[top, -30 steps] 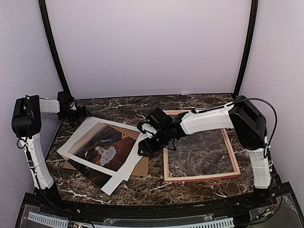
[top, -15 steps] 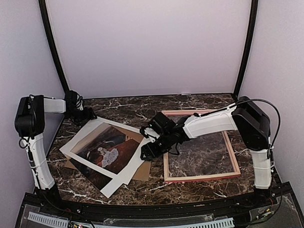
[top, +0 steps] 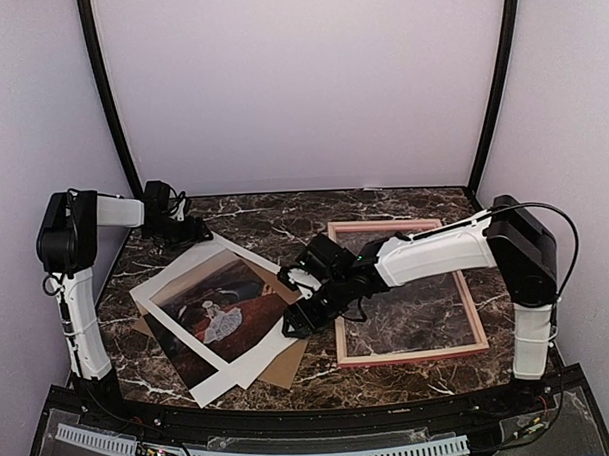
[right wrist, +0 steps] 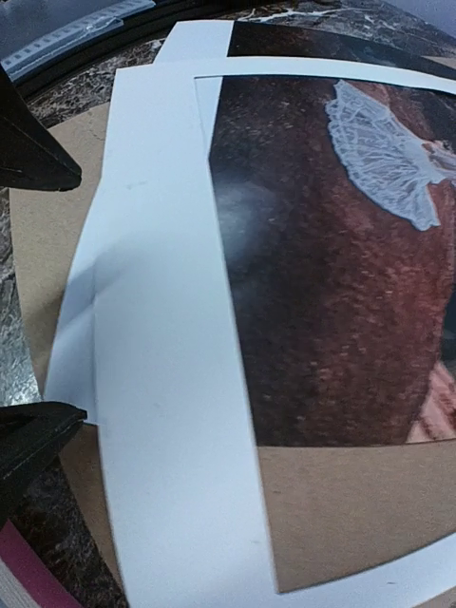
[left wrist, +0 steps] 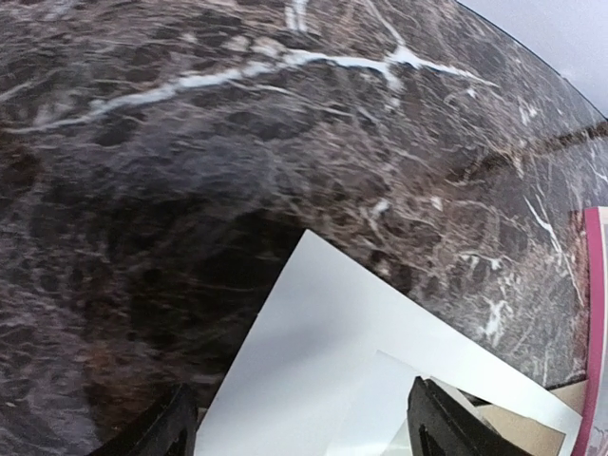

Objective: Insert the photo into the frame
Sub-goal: Move the mat board to the photo, then pick up the mat board from the photo.

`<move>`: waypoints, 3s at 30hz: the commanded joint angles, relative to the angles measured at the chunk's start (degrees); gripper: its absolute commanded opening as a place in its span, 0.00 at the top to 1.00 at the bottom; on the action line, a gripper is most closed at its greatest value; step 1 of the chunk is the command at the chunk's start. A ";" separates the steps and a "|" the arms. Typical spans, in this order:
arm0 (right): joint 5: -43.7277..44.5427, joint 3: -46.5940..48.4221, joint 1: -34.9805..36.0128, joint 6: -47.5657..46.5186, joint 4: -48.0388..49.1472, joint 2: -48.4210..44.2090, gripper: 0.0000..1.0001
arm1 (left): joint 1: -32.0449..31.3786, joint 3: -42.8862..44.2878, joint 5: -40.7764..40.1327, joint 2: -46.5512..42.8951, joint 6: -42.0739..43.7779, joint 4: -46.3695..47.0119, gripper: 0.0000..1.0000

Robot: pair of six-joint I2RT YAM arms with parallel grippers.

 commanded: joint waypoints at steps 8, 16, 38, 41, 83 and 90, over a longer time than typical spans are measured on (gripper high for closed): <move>12.47 5.38 -1.83 -4.01 -3.94 -2.95 0.18 | -2.53 -1.82 -3.85 -7.98 -0.64 1.87 0.14; 13.58 10.68 -7.36 -6.91 -4.64 1.46 0.18 | -2.84 -7.57 -16.09 -20.22 -4.20 -0.10 0.08; 4.15 21.81 -9.85 -10.70 -6.11 13.93 0.28 | -17.23 -45.52 -12.94 -53.94 -28.12 -9.10 0.13; 3.74 22.48 -9.87 -10.82 -6.36 14.94 0.30 | -18.70 -48.80 -13.16 -56.67 -31.02 -9.95 0.14; -4.50 10.06 -9.87 2.09 0.32 8.83 0.53 | -20.55 -58.42 -12.06 -55.76 -38.42 -0.13 0.27; -4.51 4.99 -9.68 4.40 3.01 5.79 0.56 | -20.55 -55.31 -13.97 -51.46 -35.93 1.61 0.27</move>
